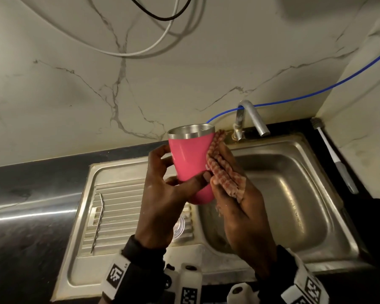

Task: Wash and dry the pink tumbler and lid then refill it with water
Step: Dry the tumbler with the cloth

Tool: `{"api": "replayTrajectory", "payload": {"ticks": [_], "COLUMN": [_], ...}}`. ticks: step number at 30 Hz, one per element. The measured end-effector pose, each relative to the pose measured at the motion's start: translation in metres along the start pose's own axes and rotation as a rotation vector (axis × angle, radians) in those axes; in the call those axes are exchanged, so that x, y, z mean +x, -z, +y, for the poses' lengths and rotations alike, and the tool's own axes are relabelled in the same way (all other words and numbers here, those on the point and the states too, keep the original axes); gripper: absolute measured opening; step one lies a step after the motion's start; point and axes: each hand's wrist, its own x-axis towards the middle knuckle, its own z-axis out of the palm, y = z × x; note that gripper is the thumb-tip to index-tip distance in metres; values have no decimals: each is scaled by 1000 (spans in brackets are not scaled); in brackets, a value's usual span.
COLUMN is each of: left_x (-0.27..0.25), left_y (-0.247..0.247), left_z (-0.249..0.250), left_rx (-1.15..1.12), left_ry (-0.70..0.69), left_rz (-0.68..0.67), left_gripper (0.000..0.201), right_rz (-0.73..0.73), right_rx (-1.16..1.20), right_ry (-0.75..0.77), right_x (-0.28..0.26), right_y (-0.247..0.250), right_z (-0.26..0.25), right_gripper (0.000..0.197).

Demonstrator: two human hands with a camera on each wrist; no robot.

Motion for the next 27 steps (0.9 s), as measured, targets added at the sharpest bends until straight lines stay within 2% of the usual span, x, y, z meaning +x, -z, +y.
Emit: {"api": "replayTrajectory", "payload": {"ticks": [5,9,13,16,19,23,27], "left_x": [-7,-8,0,10,15,10,-1], "left_y": [-4,-9,-11,-9,-10,-14,-22], "left_z": [-1,1,11,16,15,3,-6], "left_rx": [60,18,-5,-46,-60,-23,-26], "left_ry": [-63,-112,-204,-193,-171,-151,-131], "left_rz": [8,22,71,102,118,73,46], "left_gripper": [83,82,78,78,77,79,79], "right_rz": [14,35,100,61,8,-8,55], "right_rx": [-21,30,230,99,-31,-23,41], "right_ry": [15,3,-155,-186,-114,-5,-10], "right_x": [18,32,24,3,-11,6,36], "right_y": [1,0,-5,-7,-9,-7,-1], "right_z": [-17,-24,-15,-6,-8,-20,-23], "right_gripper": [55,37,41,48,47,49,48]}}
